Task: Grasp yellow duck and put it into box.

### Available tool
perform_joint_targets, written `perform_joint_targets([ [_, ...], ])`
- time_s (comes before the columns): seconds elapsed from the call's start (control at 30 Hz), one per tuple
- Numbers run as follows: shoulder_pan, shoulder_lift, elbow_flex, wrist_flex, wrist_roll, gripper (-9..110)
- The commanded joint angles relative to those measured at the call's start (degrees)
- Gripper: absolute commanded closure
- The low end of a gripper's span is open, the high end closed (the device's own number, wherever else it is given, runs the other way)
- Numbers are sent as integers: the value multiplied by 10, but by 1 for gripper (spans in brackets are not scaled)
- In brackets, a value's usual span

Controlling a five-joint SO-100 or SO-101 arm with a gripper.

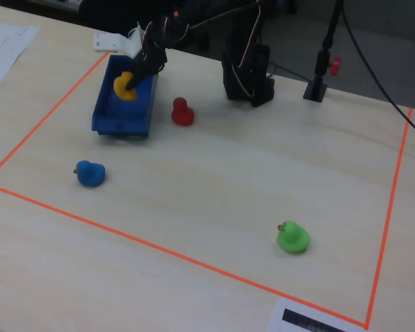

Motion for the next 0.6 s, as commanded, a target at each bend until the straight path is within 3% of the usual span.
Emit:
perform_joint_targets([
  [0.0, -6, 2, 2, -25, -2, 76],
  [0.17, -10, 4, 4, -32, 7, 73],
  [0.27, -29, 25, -18, 3, 48, 81],
  [0.43, -152, 113, -170, 254, 198, 99],
  [0.57, -323, 223, -200, 412, 260, 101],
])
